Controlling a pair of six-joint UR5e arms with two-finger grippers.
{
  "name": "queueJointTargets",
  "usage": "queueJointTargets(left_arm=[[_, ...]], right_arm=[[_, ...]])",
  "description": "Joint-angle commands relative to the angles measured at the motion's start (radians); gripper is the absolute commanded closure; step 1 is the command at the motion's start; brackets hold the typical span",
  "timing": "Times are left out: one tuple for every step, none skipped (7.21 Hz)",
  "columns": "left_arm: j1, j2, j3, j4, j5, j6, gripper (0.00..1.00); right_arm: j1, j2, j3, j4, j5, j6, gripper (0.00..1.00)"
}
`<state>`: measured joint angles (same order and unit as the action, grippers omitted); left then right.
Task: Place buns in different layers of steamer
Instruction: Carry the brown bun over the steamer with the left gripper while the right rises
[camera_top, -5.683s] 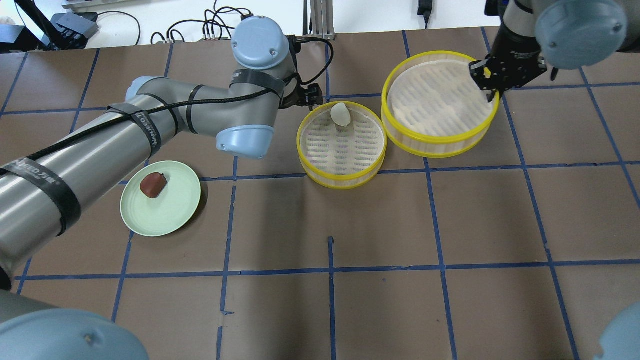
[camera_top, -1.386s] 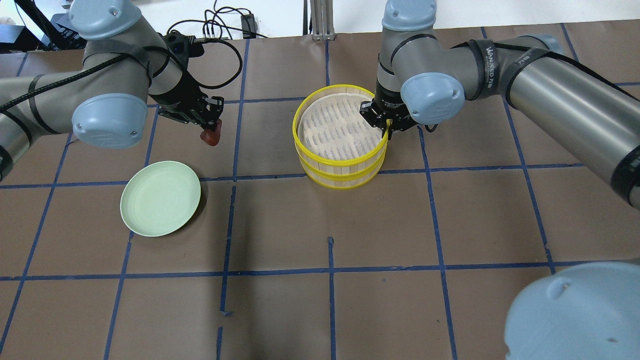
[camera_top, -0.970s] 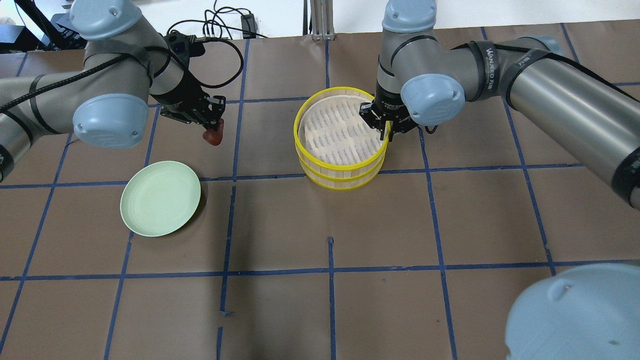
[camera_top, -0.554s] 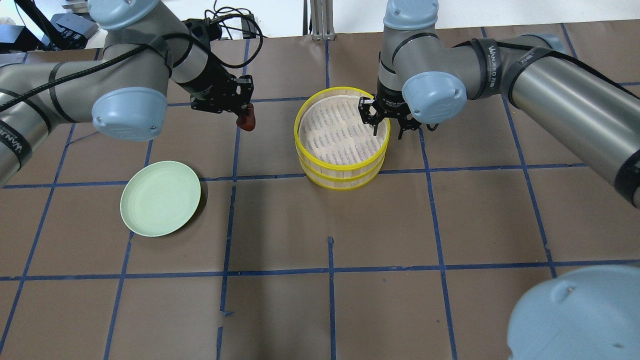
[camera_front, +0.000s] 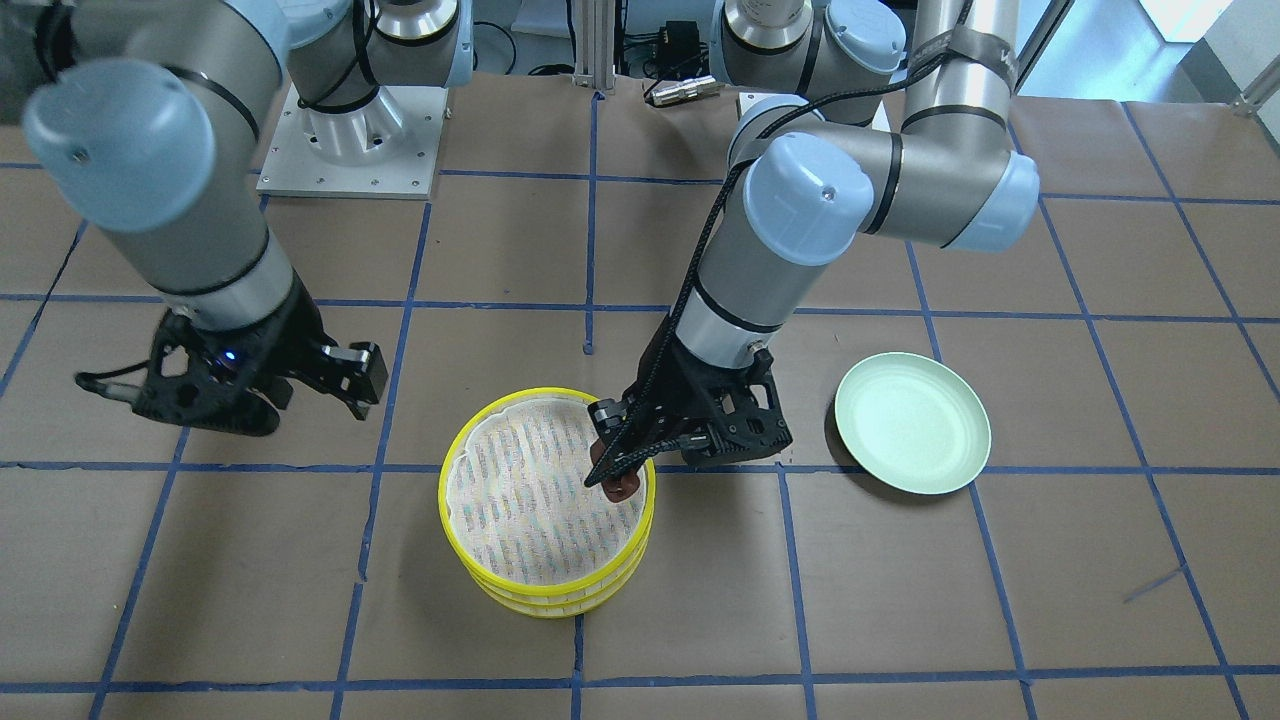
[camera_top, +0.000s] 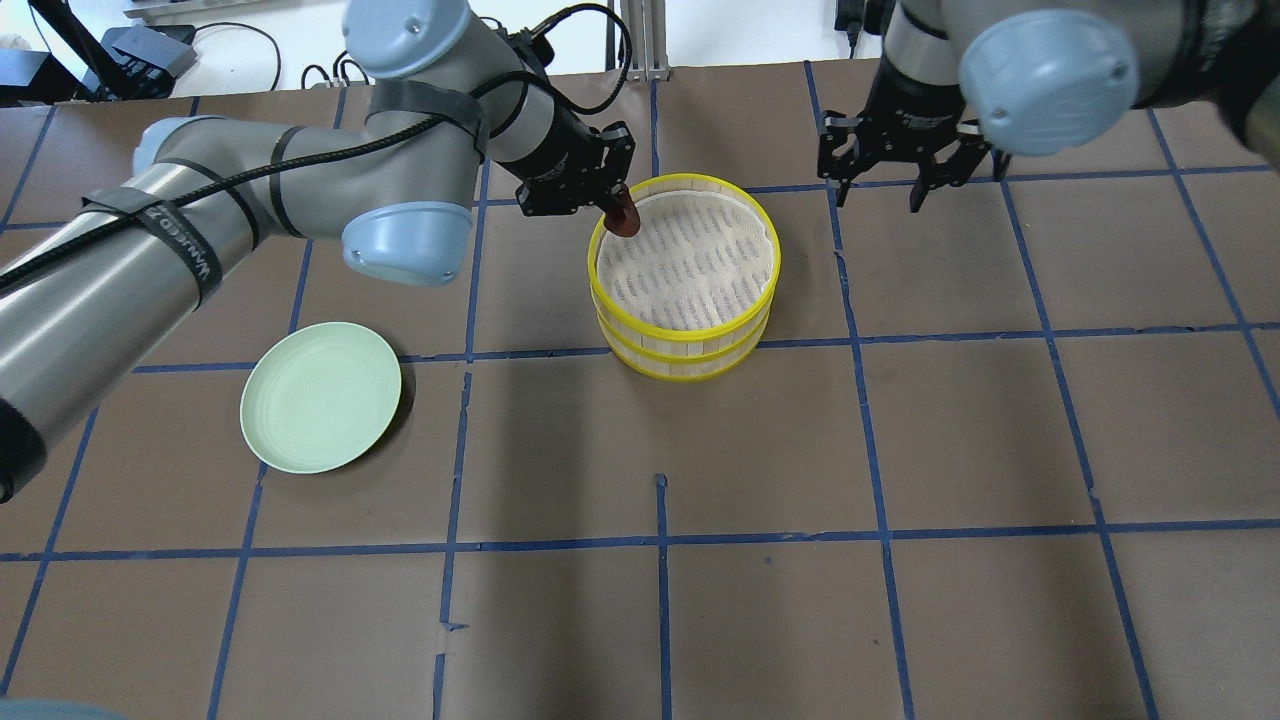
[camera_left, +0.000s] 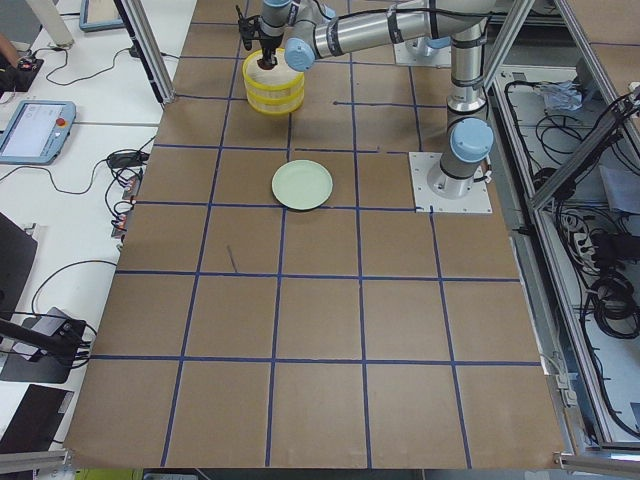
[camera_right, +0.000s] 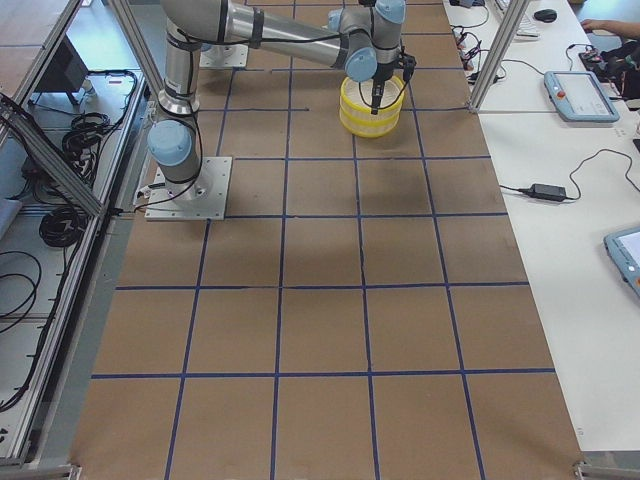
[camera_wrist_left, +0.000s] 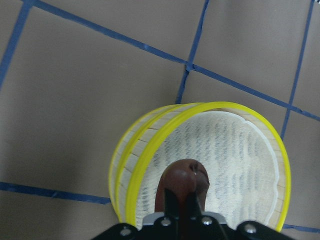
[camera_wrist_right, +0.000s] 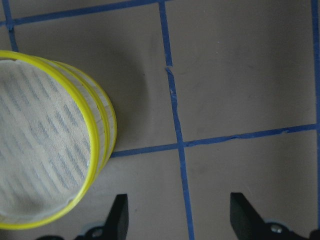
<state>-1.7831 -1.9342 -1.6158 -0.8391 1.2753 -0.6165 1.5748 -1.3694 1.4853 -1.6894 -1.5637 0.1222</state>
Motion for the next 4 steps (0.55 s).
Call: queueJointTargets(left_arm=[[-0.048,-0.037,0.011,0.043,-0.001,-0.090,0.94],[-0.076,-0.057,0.010,0.043,0.004,-0.144,0.46],[-0.102,-0.078,0.013,0.057,0.015,-0.198,0.07],[-0.102,-0.078,0.013,0.058,0.015,-0.198,0.00]], right_arm=[[-0.015,-0.135,-0.072,0.221,0.002,-0.087,0.21],[-0.007,-0.179,-0.082,0.262,0.039,-0.093,0.15],[-0.007,-0.178,-0.074,0.264,0.036,-0.092,0.12],[-0.007,-0.175,-0.060,0.264,0.025,-0.087,0.11]])
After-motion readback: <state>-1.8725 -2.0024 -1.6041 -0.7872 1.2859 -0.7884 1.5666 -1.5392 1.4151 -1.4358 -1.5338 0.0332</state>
